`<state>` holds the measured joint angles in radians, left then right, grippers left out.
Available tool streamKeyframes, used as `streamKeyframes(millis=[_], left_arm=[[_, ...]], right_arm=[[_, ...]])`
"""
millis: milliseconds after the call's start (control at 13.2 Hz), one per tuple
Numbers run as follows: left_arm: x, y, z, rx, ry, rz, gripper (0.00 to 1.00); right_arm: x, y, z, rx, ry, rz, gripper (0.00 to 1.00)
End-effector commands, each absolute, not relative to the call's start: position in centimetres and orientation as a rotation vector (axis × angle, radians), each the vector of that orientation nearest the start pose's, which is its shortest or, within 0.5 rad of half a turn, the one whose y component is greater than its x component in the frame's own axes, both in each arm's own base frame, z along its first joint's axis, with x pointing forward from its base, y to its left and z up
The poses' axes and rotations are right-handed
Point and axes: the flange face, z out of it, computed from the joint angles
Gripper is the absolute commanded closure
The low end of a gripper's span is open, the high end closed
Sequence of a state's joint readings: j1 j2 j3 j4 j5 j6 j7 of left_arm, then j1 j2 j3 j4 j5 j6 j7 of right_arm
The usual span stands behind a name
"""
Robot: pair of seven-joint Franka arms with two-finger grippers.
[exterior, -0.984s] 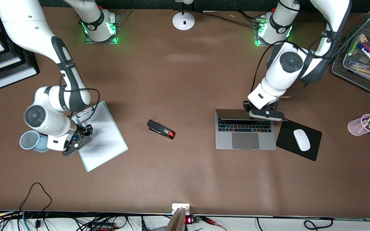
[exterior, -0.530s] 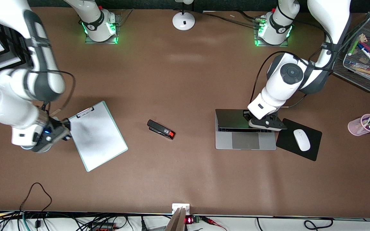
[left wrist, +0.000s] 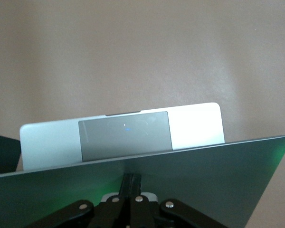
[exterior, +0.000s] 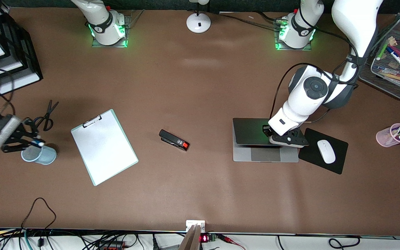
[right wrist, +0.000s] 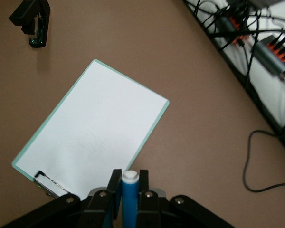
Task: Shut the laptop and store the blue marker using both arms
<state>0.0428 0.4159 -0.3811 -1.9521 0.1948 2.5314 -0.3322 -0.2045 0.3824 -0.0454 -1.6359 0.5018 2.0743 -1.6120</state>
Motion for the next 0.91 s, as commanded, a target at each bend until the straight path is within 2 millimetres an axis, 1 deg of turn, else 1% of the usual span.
streamKeyframes(millis=[0,151,303,378,454,530,606,681,757,833], left_arm=[[62.5,-19.6,29.6,-3.186,0.207,-0.339,1.00],[62.8,-19.9,28.3,-3.195,0.208,-0.318,1.00],[63.2,-20.0,27.8,-3.199,0.215,-0.332,1.00],[63.2,-20.4,27.8,-3.200,0.226,-0.331,1.00],[63.4,-20.4,27.4,-3.202,0.225,-0.327,1.00],[63.7,-20.4,27.1,-3.206,0.228,-0.327,1.00],[63.9,-20.6,26.4,-3.210,0.232,-0.315,1.00],[64.5,-20.7,25.4,-3.215,0.235,-0.305,1.00],[65.0,-20.8,24.9,-3.203,0.261,-0.314,1.00],[65.3,-20.8,24.0,-3.190,0.286,-0.312,1.00]], right_arm=[[66.1,-17.0,40.5,-2.322,-1.578,-0.656,1.00],[66.2,-18.6,40.3,-2.242,-1.603,-0.746,1.00],[66.6,-19.7,39.6,-2.148,-1.670,-0.841,1.00],[66.4,-20.5,38.5,-2.130,-1.636,-0.862,1.00],[66.3,-21.0,36.9,-2.100,-1.605,-0.880,1.00],[66.3,-21.7,36.0,-2.072,-1.607,-0.921,1.00],[66.4,-22.0,35.5,-2.040,-1.611,-0.964,1.00],[66.2,-22.6,35.0,-2.017,-1.597,-0.992,1.00],[66.2,-22.6,34.2,-2.005,-1.587,-0.991,1.00],[66.3,-22.9,33.9,-2.007,-1.584,-0.993,1.00]])
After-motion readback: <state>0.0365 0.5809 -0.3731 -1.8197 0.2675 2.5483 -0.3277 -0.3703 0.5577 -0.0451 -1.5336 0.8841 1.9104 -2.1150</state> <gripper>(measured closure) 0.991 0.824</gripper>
